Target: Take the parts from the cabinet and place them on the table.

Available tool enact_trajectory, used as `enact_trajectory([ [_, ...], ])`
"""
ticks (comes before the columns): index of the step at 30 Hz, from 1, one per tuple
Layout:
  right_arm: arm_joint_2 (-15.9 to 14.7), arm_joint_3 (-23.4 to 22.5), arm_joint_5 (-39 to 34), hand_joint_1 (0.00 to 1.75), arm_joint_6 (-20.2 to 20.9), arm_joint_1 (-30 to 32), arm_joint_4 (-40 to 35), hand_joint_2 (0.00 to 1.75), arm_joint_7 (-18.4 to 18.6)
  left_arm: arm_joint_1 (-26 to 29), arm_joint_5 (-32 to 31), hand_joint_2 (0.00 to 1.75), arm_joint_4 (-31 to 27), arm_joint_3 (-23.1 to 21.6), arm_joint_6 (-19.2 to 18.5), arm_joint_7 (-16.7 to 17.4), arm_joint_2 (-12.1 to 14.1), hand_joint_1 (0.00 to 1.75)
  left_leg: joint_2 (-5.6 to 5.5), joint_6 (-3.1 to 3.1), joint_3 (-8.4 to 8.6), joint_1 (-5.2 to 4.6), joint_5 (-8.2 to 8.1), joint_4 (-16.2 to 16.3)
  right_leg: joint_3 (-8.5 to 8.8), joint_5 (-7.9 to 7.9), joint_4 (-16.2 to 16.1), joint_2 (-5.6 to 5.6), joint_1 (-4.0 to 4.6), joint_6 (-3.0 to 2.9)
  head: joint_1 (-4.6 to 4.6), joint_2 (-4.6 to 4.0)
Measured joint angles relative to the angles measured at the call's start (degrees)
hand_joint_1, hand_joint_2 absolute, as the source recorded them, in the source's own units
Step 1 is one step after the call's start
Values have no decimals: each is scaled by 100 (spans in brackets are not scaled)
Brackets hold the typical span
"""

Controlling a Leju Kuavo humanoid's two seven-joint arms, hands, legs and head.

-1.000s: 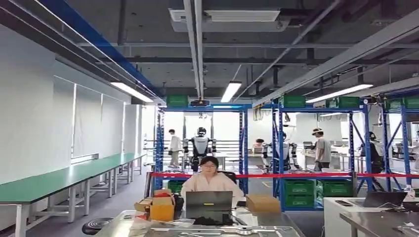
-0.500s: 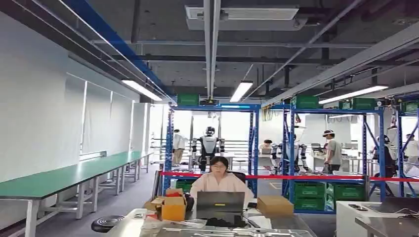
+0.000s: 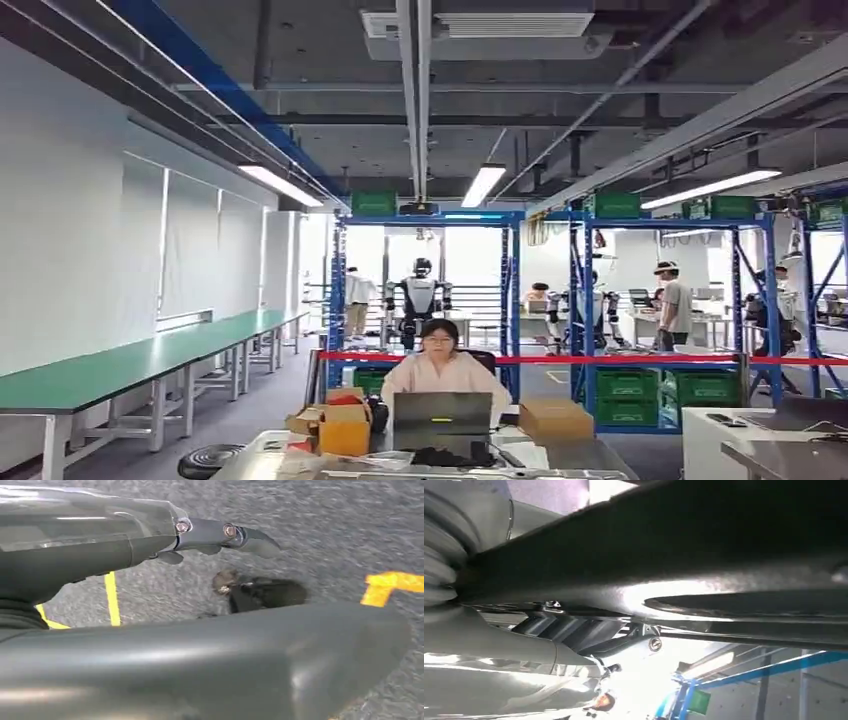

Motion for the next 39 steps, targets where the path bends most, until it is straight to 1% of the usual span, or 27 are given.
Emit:
enact_trajectory([
  [1,7,-20,-11,175,-7,-17,-4,175,-11,-11,0,0,2,0,0,-2,-2,0,-3,68,90,-18,-60,-165,-7,-37,49,16,26,53,-2,-2],
  [2,13,-35,-31,175,-7,-16,-11,175,-15,-19,-11,0,2,0,0,0,-2,0,-8,143,61,-33,-100,-138,-20,-33,35,13,25,66,0,0],
  [5,28,-70,-83,175,4,-16,-22,175,-17,-2,-15,0,2,4,7,-2,0,0,-4,272,106,-28,-154,-169,42,-112,-5,7,-9,140,0,0],
  [6,31,-92,-100,175,13,-19,-30,175,-22,-11,-15,0,2,4,7,-7,0,0,2,311,151,-32,-179,-184,-5,-190,165,10,-12,151,-2,2],
  [7,33,-98,-116,175,30,-34,-37,175,-22,-26,-18,0,2,4,5,-4,0,0,19,342,180,-36,-199,-192,-206,-357,551,10,-5,155,-2,0],
  [9,33,-114,-140,175,65,-12,-35,175,-22,-37,-26,0,2,4,0,-4,0,0,54,388,210,-64,-240,-192,-783,-686,1511,12,-1,158,-2,0],
  [10,35,-122,-153,175,90,5,-28,175,-20,-37,-48,0,2,4,-2,-4,0,0,72,399,237,-83,-272,-192,-1053,-731,1884,12,-1,149,-2,0],
  [11,35,-127,-159,175,109,9,-22,175,-20,-26,-52,0,2,4,-2,-4,0,0,98,408,286,-102,-309,-192,-1162,-608,1926,11,4,132,-4,0],
  [12,35,-131,-168,175,122,9,-22,175,-20,-17,-52,0,2,7,-2,-4,0,0,125,411,348,-122,-350,-192,-1121,-345,1692,9,19,104,-2,0],
  [14,42,-146,-179,175,140,6,-24,175,-20,-25,-52,0,2,11,-4,-7,0,0,178,409,491,-160,-439,-196,-815,309,781,-60,92,-8,-2,0],
  [15,46,-153,-186,175,149,0,-24,175,-20,-18,-55,0,4,11,-9,-11,-7,0,205,401,529,-158,-484,-213,-706,457,456,-282,163,-119,-2,0],
  [16,52,-162,-190,175,151,-7,-20,175,-7,-20,-55,0,11,17,-20,-13,-17,0,224,359,566,-207,-512,-214,-667,417,399,-389,208,-161,0,-2],
  [19,68,-184,-138,175,120,-4,-28,175,26,-15,-59,0,9,24,-42,-17,-20,0,376,277,584,-186,-536,-289,-620,304,249,-228,219,-193,2,2],
  [20,70,-192,-107,175,109,1,-31,175,42,-33,-59,0,9,24,-46,-22,-17,0,423,240,611,-217,-567,-304,-556,336,140,-189,171,-205,2,2],
  [21,83,-192,-90,175,107,9,-35,175,50,-44,-59,0,9,24,-46,-28,-13,0,307,222,619,-198,-624,-223,-519,349,82,-174,147,-209,-4,2],
  [23,105,-194,-87,175,103,-21,-37,175,52,-42,-59,0,9,28,-57,-37,-13,0,126,174,285,-152,-953,446,-478,332,60,-138,118,-241,0,0],
  [25,111,-194,-85,175,105,6,-33,175,50,-10,-59,0,9,35,-57,-37,-11,0,89,115,-239,-109,-1239,1329,-432,285,62,-83,112,-247,0,0],
  [26,111,-194,-85,175,105,18,-26,175,48,10,-59,0,9,35,-55,-37,-11,0,88,94,-365,-91,-1168,1450,-396,257,63,-50,106,-234,0,0],
  [27,114,-194,-85,175,105,22,-22,175,48,22,-59,0,9,37,-55,-37,-9,0,88,77,-346,-74,-966,1294,-347,224,64,-25,94,-219,-2,0],
  [29,120,-194,-85,175,105,20,-22,175,44,18,-59,0,9,37,-55,-37,-7,0,88,48,-32,-36,-299,401,-212,128,78,11,62,-160,0,0],
  [30,125,-194,-85,175,105,20,-22,175,40,27,-59,0,9,37,-55,-37,-7,0,88,35,105,-16,-88,10,-161,69,96,18,56,-122,0,0],
  [31,125,-197,-87,175,103,15,-20,175,33,18,-61,0,11,37,-55,-37,-7,0,70,50,145,-59,-166,-4,-158,35,120,35,94,-73,0,-2],
  [32,127,-199,-87,175,103,18,-20,175,35,5,-61,0,11,37,-55,-39,-7,0,74,148,211,-53,-282,-155,-183,21,137,50,89,-36,-5,0],
  [34,129,-199,-85,175,105,30,-22,175,31,16,-66,0,11,37,-55,-42,-7,0,62,222,185,-85,-286,-133,-176,30,93,41,71,9,-4,0],
  [36,129,-210,-87,175,103,31,-26,175,31,24,-66,0,9,37,-50,-46,-4,0,58,293,238,-47,-277,-195,-152,-55,144,36,55,74,-4,0],
  [37,129,-210,-90,175,103,20,-31,175,26,12,-63,0,9,37,-50,-52,2,0,58,327,266,-43,-287,-214,-264,-177,374,37,55,88,-4,0],
  [39,129,-210,-92,175,103,27,-24,175,26,0,-66,0,9,37,-52,-52,2,0,58,372,304,-50,-318,-221,-751,-523,1256,37,53,111,-4,-2],
])
